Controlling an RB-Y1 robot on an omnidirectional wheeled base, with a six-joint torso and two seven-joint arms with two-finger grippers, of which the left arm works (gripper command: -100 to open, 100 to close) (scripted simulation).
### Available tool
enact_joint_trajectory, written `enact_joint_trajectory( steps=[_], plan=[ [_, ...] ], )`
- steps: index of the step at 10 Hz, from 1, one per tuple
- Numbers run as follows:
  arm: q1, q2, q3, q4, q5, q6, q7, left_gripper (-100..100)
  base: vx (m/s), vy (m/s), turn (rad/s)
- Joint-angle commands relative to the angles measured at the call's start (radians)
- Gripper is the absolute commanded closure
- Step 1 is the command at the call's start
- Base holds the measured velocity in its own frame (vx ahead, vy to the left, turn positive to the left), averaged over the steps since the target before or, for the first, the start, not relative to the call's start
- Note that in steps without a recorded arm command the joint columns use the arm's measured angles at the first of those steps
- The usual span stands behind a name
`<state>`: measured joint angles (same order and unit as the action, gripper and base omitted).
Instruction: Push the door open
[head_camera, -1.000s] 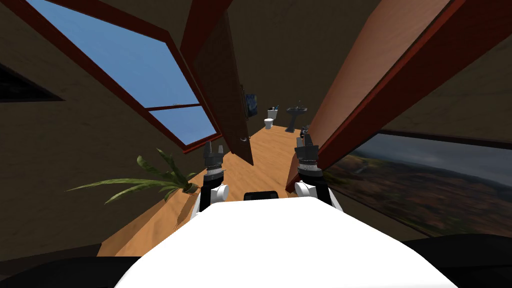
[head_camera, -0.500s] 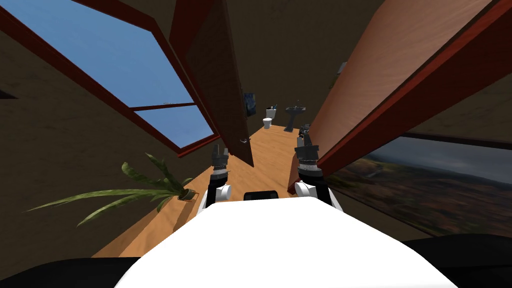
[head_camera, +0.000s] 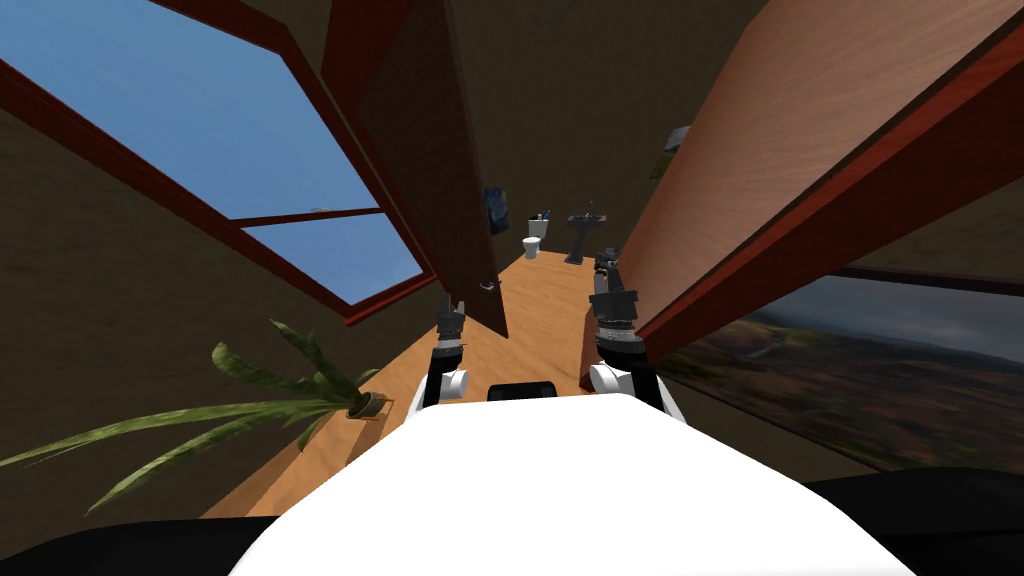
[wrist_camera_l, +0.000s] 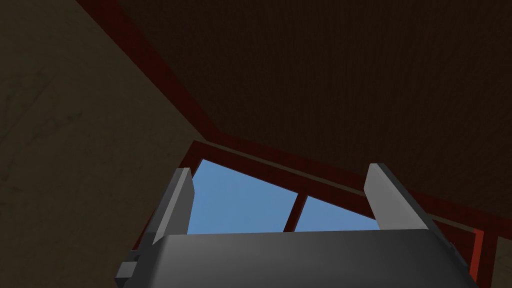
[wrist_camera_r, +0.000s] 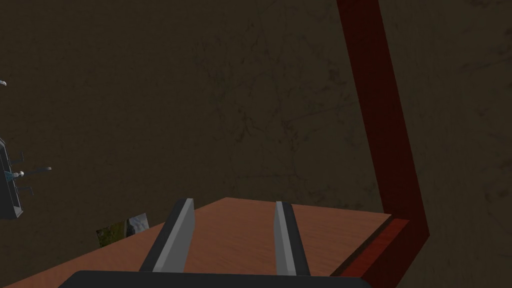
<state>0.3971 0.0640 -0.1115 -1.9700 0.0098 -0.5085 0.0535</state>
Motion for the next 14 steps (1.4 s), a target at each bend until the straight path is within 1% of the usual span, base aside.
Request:
enact_joint_trajectory(
  steps=[1, 8, 9, 12, 14],
  plan=[
    [-0.006, 0.005, -0.012, 0.042, -0.002, -0.012, 0.001, -100, 0.077, 0.111, -0.090],
    [-0.062, 0.020, -0.056, 0.250, -0.012, -0.061, 0.004, -100, 0.083, 0.101, -0.094],
    [-0.062, 0.020, -0.056, 0.258, -0.012, -0.061, 0.004, -100, 0.035, 0.081, -0.035],
    [-0.087, 0.024, -0.076, 0.345, -0.016, -0.083, 0.005, -100, 0.053, 0.092, -0.085],
    [-0.104, 0.027, -0.090, 0.417, -0.018, -0.098, 0.006, -100, 0.074, 0.124, -0.103]
  ],
)
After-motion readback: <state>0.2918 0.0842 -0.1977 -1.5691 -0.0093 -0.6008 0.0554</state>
